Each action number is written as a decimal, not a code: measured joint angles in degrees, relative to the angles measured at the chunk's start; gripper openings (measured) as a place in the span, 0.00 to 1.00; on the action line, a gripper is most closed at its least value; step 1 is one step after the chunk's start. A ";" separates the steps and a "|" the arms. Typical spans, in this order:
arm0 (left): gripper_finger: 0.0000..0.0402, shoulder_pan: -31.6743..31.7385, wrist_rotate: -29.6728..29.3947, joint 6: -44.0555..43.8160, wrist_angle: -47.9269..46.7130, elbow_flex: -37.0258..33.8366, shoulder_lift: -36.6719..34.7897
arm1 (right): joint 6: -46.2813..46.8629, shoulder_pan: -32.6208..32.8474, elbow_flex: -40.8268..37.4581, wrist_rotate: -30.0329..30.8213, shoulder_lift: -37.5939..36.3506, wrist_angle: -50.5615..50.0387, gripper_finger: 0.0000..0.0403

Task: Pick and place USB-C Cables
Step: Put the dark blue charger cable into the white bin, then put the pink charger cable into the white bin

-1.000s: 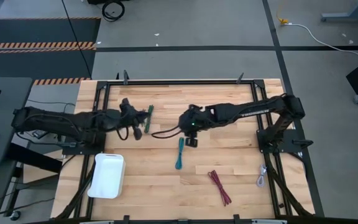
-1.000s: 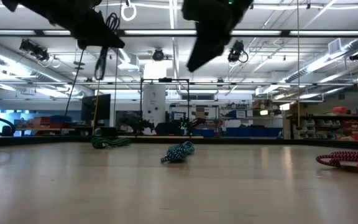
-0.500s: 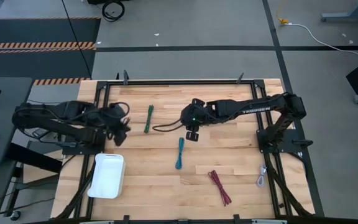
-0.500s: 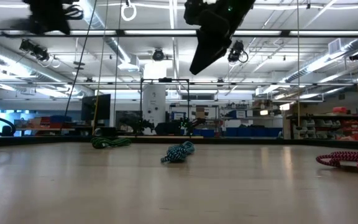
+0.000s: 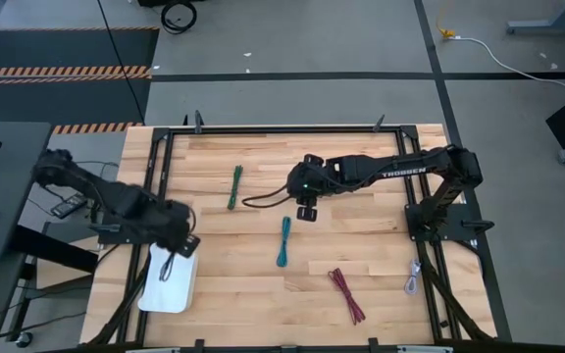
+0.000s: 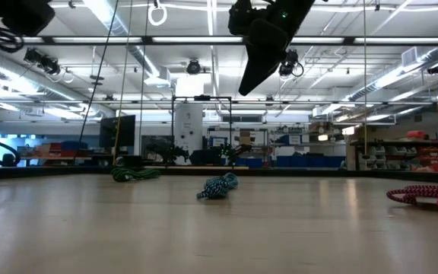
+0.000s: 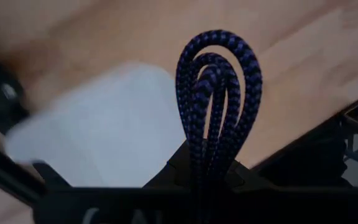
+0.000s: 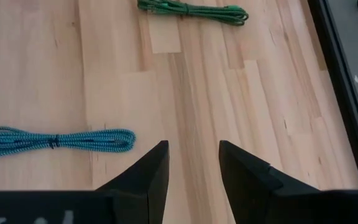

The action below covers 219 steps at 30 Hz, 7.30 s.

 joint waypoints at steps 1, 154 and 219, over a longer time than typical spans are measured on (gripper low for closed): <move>0.03 -1.46 -0.08 -2.04 1.53 -0.32 0.53 | -0.23 -0.02 0.01 0.02 0.00 -0.26 0.36; 0.47 15.65 -50.45 85.01 39.56 7.70 9.81 | 80.48 35.55 -33.16 -17.35 2.07 18.06 0.10; 0.47 13.08 -25.72 97.07 74.64 7.68 20.28 | -2.93 24.45 5.09 30.20 -6.47 8.63 0.03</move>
